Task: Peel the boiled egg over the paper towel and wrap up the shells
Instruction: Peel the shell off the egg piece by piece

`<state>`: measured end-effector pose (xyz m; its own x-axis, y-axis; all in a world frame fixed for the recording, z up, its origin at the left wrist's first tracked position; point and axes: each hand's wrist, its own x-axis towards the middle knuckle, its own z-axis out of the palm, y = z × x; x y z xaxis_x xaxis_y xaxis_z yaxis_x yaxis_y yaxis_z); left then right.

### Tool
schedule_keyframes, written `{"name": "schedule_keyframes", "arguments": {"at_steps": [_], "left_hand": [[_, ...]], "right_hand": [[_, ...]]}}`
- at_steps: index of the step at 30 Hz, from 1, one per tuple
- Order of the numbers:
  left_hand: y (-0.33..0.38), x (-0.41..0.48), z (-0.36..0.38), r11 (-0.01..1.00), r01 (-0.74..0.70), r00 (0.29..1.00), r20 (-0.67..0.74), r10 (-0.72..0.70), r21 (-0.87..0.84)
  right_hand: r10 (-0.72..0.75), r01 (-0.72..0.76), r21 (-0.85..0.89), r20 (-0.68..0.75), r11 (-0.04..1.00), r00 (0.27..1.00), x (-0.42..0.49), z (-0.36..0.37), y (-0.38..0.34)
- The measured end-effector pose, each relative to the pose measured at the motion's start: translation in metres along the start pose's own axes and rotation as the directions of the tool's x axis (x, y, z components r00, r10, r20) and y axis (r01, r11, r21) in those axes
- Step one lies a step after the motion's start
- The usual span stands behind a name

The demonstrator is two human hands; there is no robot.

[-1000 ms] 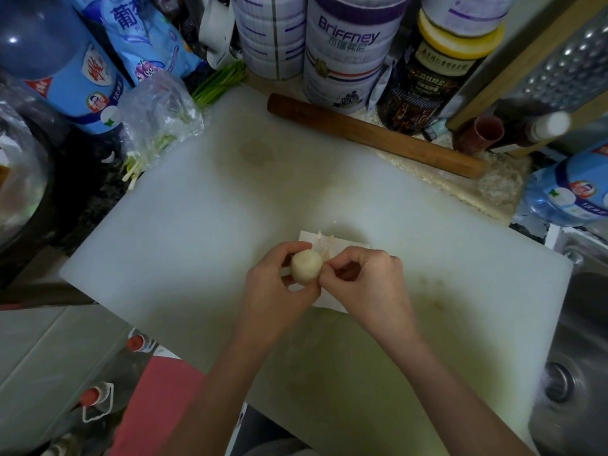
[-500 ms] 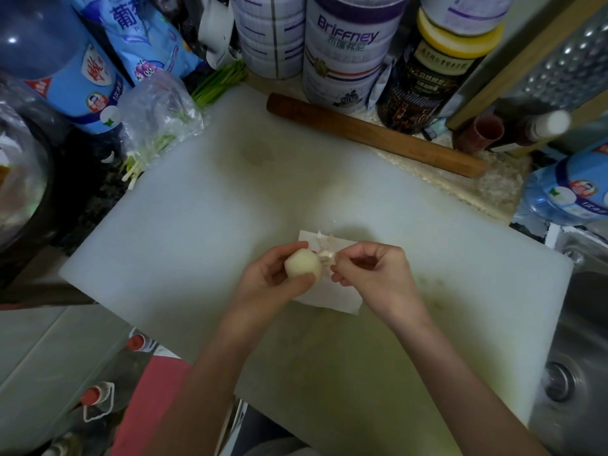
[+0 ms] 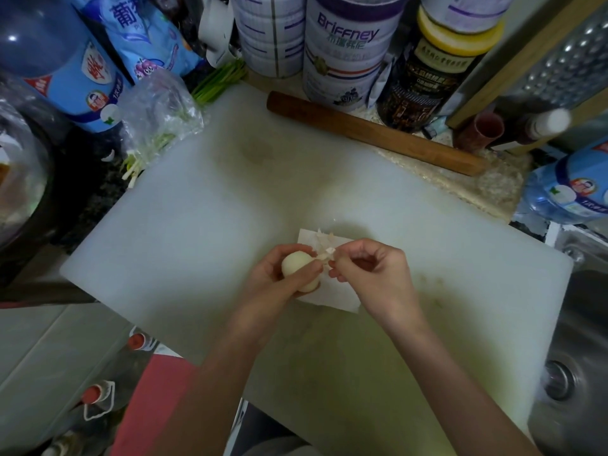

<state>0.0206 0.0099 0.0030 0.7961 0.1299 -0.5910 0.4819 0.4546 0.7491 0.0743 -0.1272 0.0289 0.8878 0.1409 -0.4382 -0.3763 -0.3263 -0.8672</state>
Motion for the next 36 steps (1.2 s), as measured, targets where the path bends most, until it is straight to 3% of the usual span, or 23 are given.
{"name": "schedule_keyframes", "arguments": {"at_steps": [7,12,16,23,30,36], "left_hand": [[-0.002,-0.002,-0.011,0.993,0.007,0.999,0.038,-0.003,-0.117],[-0.001,-0.005,-0.011,0.982,0.029,0.999,0.027,-0.024,-0.188],[0.0,-0.008,-0.011,0.996,-0.031,0.999,-0.013,0.03,-0.083],[0.0,-0.009,-0.008,0.99,-0.141,0.988,-0.054,0.142,0.019],[0.001,-0.008,-0.002,0.938,-0.244,0.949,-0.139,0.283,0.245],[0.0,-0.01,0.003,0.892,-0.259,0.92,-0.188,0.345,0.372]], "right_hand": [[0.03,-0.039,-0.083,-0.113,0.996,0.993,0.007,-0.005,0.009],[-0.072,0.028,-0.307,-0.132,0.951,0.989,0.011,0.007,0.018],[-0.151,0.104,-0.382,-0.094,0.918,0.984,0.008,0.01,0.016],[-0.144,0.149,-0.183,0.04,0.972,0.989,-0.008,0.005,-0.007],[-0.079,0.079,-0.184,0.008,0.98,0.997,-0.005,0.013,-0.008],[-0.123,0.115,-0.219,-0.023,0.969,0.992,-0.009,0.015,-0.006]]}}
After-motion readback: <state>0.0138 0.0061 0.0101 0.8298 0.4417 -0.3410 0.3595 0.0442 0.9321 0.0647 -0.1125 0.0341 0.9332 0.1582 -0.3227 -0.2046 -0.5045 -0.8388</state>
